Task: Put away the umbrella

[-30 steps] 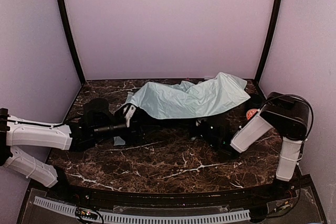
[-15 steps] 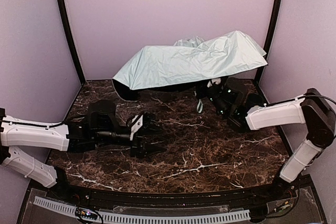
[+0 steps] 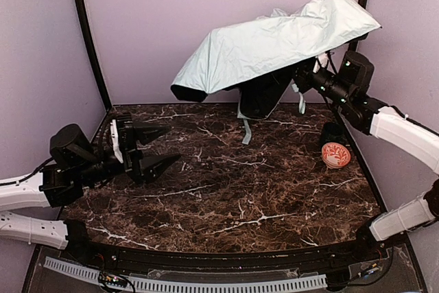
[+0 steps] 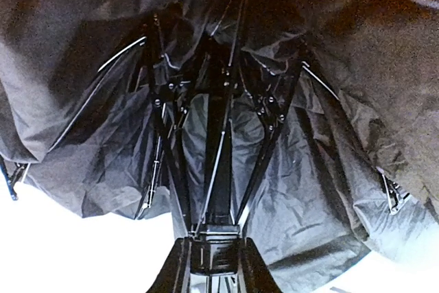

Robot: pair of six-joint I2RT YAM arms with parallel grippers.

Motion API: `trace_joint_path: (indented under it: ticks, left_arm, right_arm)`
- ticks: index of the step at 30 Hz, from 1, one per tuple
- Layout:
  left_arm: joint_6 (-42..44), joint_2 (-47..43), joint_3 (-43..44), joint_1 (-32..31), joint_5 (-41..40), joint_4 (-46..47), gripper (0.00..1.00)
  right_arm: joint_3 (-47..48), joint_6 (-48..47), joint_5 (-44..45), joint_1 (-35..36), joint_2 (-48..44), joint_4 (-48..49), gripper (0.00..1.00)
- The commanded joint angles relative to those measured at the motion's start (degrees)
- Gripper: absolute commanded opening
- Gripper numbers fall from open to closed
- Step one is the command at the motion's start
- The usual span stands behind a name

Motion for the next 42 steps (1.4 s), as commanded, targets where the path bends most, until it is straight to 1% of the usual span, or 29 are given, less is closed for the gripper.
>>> trace_joint_path:
  ticks: [1, 4, 8, 13, 15, 16, 18, 20, 21, 24, 26, 28, 29, 31, 32, 35, 37, 40, 42]
  left_arm:
    - [-2.4, -2.9, 1.6, 0.0, -7.9, 4.1, 0.68]
    - [-3.8, -2.8, 3.3, 0.0, -6.7, 3.6, 0.68]
    - [-4.8, -3.2, 4.6, 0.0, -6.6, 3.8, 0.68]
    - [-4.1, 0.3, 5.4, 0.0, -9.2, 2.0, 0.69]
    - [-4.3, 2.5, 5.6, 0.0, -9.7, 0.9, 0.69]
    - [-4.5, 3.4, 5.5, 0.0, -9.5, 0.9, 0.69]
    - [-4.5, 3.9, 5.0, 0.0, -8.8, 1.8, 0.68]
    - [-4.0, 3.8, 4.6, 0.0, -9.1, 2.2, 0.68]
    - [-3.7, 3.8, 4.4, 0.0, -9.5, 2.2, 0.68]
    - [-3.0, 3.2, 3.4, 0.0, -10.5, 2.2, 0.66]
    - [-2.9, 2.5, 1.9, 0.0, -11.6, 2.9, 0.64]
    - [-2.6, 2.0, -0.1, 0.0, -13.6, 4.1, 0.63]
    - [-2.2, 2.2, -1.5, 0.0, -15.0, 5.3, 0.62]
    - [-1.6, 3.6, -3.7, 0.0, -18.1, 7.5, 0.61]
    - [-1.6, 4.3, -4.5, 0.0, -18.6, 8.3, 0.60]
    - [-2.0, 6.0, -6.4, 0.0, -17.4, 11.8, 0.60]
    - [-0.6, 7.0, -7.8, 0.1, -15.5, 14.2, 0.61]
    - [-0.1, 7.7, -10.0, 2.1, -14.7, 16.7, 0.62]
    - [-2.4, 6.5, -12.1, 6.4, -11.7, 17.6, 0.64]
  right_arm:
    - [4.2, -7.8, -13.2, -0.7, -4.1, -16.8, 0.00]
    - [6.8, -11.2, -18.0, -0.7, -4.9, -26.3, 0.00]
    - [8.4, -14.5, -18.8, -0.7, -4.9, -34.3, 0.00]
    - [7.8, -14.1, -18.3, -0.6, -5.6, -33.8, 0.00]
    - [8.2, -11.9, -13.8, -0.6, -5.7, -31.4, 0.00]
    - [8.9, -10.5, -9.0, -0.7, -5.5, -30.1, 0.00]
    - [10.6, -10.9, -5.0, -0.7, -5.0, -29.0, 0.00]
    - [11.4, -12.0, -3.8, -1.0, -4.9, -26.7, 0.00]
    - [12.1, -12.5, -5.0, -1.3, -4.8, -25.8, 0.00]
    - [18.9, -12.5, -7.2, -2.6, -2.3, -29.0, 0.00]
    - [24.4, -11.6, -5.9, -3.1, -0.5, -31.6, 0.00]
    - [28.5, -9.7, -2.7, -3.2, 0.4, -31.3, 0.00]
    - [29.9, -9.4, -2.9, -3.3, 0.6, -31.1, 0.00]
    - [33.1, -9.4, -7.4, -3.5, 0.9, -31.8, 0.00]
    - [35.2, -9.8, -11.3, -3.6, 1.1, -33.1, 0.00]
    - [41.7, -12.4, -21.4, -3.7, 2.2, -38.9, 0.00]
    - [45.9, -15.5, -27.0, -3.7, 3.1, -45.5, 0.00]
    - [49.7, -17.9, -30.5, -3.7, 4.1, -51.5, 0.00]
    - [50.1, -18.5, -31.0, -3.7, 4.0, -53.7, 0.00]
